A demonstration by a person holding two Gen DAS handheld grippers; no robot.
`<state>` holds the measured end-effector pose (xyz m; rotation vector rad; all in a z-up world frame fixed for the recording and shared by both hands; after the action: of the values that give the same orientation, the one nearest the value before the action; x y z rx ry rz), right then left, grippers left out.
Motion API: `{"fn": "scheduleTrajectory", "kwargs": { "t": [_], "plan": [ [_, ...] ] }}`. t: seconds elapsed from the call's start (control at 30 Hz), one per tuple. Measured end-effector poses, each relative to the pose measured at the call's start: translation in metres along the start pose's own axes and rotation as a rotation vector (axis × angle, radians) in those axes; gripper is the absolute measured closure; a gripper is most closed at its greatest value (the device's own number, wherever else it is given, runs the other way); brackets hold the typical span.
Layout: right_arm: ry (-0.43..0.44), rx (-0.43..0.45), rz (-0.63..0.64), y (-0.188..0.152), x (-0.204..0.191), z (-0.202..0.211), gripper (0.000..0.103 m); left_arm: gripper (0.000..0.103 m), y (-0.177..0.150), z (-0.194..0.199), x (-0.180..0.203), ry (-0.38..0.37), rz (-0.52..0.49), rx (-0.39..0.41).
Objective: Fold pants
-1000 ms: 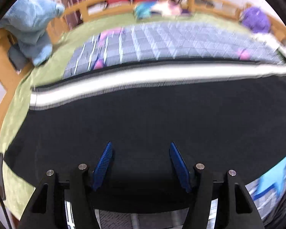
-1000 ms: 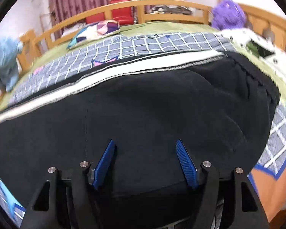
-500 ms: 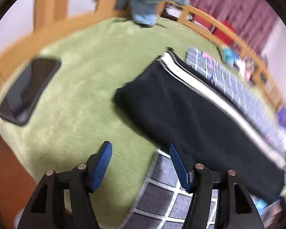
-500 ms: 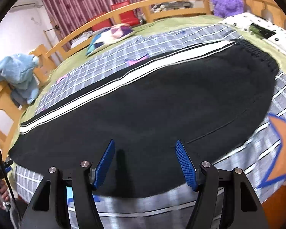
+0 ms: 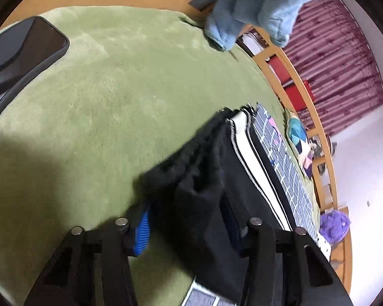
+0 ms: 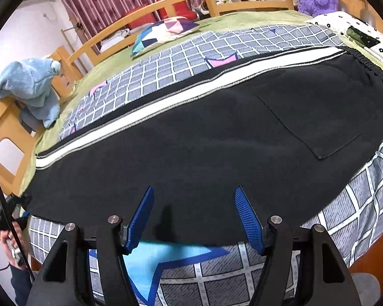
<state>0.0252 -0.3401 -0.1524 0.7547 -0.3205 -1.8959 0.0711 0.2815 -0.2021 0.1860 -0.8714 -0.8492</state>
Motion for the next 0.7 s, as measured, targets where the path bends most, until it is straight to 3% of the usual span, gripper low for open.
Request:
{"fn": "scheduleTrajectory", "kwargs": {
  "t": [0.13,0.2,0.3,0.47,0.53,0.6,0.7],
  "plan": [
    [-0.005,-0.008,-0.002,-0.003,0.0,-0.002,0.037,0.077,0.006,-0.005,0.001,0.031,0.033,0.005],
    [0.006,-0.008,-0.004,-0.002,0.0,-0.001,0.037,0.081,0.007,0.001,0.008,0.061,0.004,0.011],
    [0.028,0.004,0.004,0.002,0.0,0.003,0.037,0.084,0.01,0.02,0.052,0.171,-0.186,0.076],
    [0.063,0.039,0.022,0.008,0.004,0.01,0.037,0.085,-0.003,0.053,0.162,0.199,-0.531,0.227],
    [0.07,0.054,0.025,0.01,0.009,0.013,0.037,0.086,-0.025,0.063,0.218,0.175,-0.697,0.277],
    [0.067,0.072,0.023,0.012,0.015,0.016,0.037,0.086,-0.055,0.068,0.271,0.104,-0.838,0.274],
    [0.083,0.087,-0.007,0.014,0.03,0.024,0.037,0.086,-0.099,0.061,0.326,0.016,-0.949,0.229]
  ]
}}
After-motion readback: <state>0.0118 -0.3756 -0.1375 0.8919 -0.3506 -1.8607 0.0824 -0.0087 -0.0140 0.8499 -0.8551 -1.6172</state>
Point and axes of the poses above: each gripper's, at about its wrist camera, not at the fingertips, and z roughly against the way its jaws point, x to its right, y to its top, the point moved 1 cm from there along -z, roughly the way its jaws point, and after that the axes turned 9 degrees about -z, right-handed, at the moved point
